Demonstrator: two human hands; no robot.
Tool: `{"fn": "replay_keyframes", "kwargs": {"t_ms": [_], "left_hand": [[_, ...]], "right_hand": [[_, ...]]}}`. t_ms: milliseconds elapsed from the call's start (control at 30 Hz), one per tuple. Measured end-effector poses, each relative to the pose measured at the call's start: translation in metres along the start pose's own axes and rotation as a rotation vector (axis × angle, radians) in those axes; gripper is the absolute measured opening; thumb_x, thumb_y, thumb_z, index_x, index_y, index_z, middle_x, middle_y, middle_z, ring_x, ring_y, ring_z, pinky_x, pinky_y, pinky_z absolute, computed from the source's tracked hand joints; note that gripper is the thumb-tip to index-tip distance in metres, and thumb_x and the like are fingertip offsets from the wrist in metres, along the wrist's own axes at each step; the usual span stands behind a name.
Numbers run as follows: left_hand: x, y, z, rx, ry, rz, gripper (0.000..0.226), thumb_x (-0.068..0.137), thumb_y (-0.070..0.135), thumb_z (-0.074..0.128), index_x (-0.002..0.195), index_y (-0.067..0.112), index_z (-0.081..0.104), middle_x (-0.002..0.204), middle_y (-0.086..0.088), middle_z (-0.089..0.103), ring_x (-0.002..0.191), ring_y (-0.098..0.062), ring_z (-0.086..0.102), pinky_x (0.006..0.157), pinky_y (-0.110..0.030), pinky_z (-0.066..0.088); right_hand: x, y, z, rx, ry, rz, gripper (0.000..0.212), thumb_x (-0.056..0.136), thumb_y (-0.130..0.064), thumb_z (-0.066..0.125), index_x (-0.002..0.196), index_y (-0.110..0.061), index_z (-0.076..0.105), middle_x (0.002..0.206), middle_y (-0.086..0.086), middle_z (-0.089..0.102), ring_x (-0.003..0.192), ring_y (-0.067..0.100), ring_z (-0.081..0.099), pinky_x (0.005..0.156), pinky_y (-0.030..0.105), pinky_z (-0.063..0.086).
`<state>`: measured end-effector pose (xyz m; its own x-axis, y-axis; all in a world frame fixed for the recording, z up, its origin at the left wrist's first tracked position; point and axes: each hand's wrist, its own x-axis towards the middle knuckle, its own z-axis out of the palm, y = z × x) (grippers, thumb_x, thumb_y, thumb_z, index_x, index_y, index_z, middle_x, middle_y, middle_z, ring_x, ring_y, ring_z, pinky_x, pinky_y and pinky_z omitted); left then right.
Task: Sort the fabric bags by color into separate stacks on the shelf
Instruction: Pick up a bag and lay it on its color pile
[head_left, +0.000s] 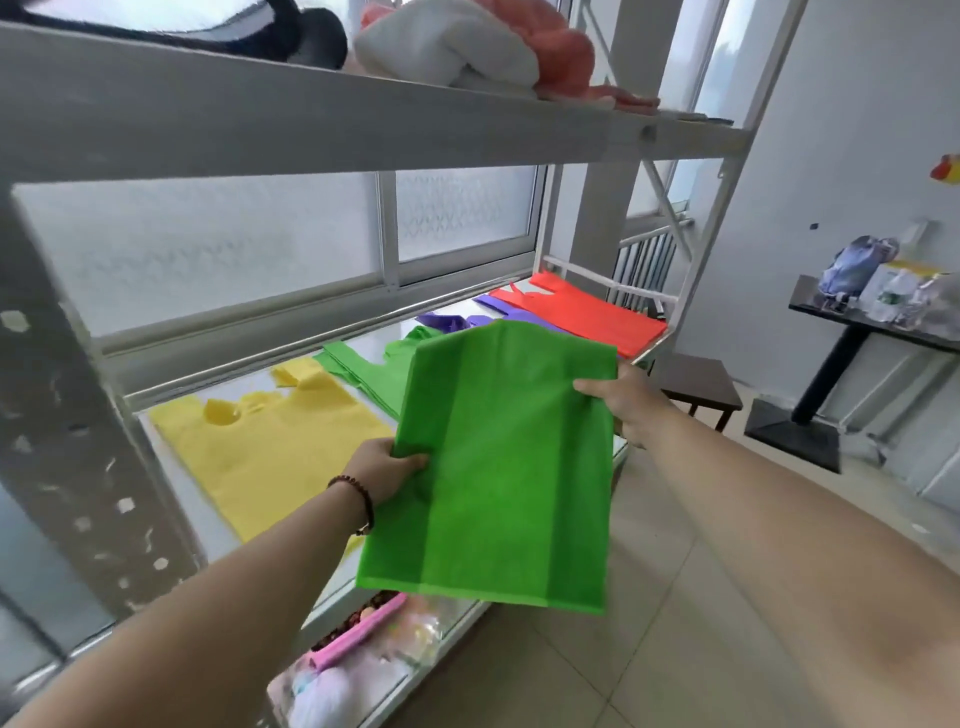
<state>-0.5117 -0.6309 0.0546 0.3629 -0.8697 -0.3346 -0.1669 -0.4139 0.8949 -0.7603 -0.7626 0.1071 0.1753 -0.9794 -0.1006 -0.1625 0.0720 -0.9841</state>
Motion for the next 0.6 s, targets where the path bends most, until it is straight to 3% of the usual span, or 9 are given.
{"fn": "replay_keyframes", "kwargs": {"t_ms": [67,233,367,433,600], "left_hand": [[0.017,0.006,0.004,-0.014,0.026,-0.023,0.028,0.087,0.015,0.064,0.112,0.002,0.063,0.095,-0.013,0.066,0.073,-0.024,0.064,0.076,-0.036,0.053],[0.06,0.016,0.02,-0.075,0.122,-0.052,0.029,0.087,0.016,0.064,0.112,0.002,0.062,0.084,-0.007,0.066,0.067,-0.019,0.063,0.066,-0.031,0.053],[0.094,0.017,0.035,-0.109,0.246,-0.083,0.03,0.086,0.016,0.065,0.111,0.0,0.063,0.096,-0.014,0.068,0.082,-0.028,0.065,0.082,-0.04,0.055],[0.107,0.019,0.045,-0.067,0.309,-0.092,0.03,0.086,0.015,0.064,0.111,-0.001,0.064,0.097,-0.014,0.067,0.085,-0.026,0.064,0.083,-0.036,0.054],[0.138,0.029,0.064,0.053,0.435,-0.129,0.031,0.089,0.019,0.061,0.115,0.002,0.062,0.112,-0.015,0.067,0.099,-0.029,0.064,0.088,-0.038,0.052]], "right_hand": [[0.034,0.002,0.001,-0.006,-0.044,-0.008,0.03,0.08,-0.002,0.067,0.107,-0.012,0.063,0.116,0.017,0.065,0.105,0.034,0.063,0.097,0.053,0.047],[0.113,-0.002,0.009,-0.035,-0.206,-0.053,0.031,0.084,-0.002,0.063,0.112,-0.014,0.06,0.115,0.014,0.064,0.104,0.031,0.062,0.096,0.048,0.049],[0.182,0.0,0.023,-0.05,-0.358,-0.044,0.029,0.084,0.001,0.061,0.11,-0.011,0.058,0.107,0.015,0.066,0.094,0.031,0.063,0.091,0.049,0.051],[0.215,-0.004,0.033,-0.081,-0.448,-0.036,0.029,0.084,0.002,0.06,0.11,-0.012,0.058,0.108,0.016,0.066,0.092,0.03,0.064,0.09,0.049,0.052],[0.279,-0.016,0.062,-0.082,-0.66,-0.075,0.029,0.085,0.007,0.057,0.101,-0.016,0.058,0.098,0.01,0.066,0.079,0.021,0.065,0.066,0.029,0.059]]}}
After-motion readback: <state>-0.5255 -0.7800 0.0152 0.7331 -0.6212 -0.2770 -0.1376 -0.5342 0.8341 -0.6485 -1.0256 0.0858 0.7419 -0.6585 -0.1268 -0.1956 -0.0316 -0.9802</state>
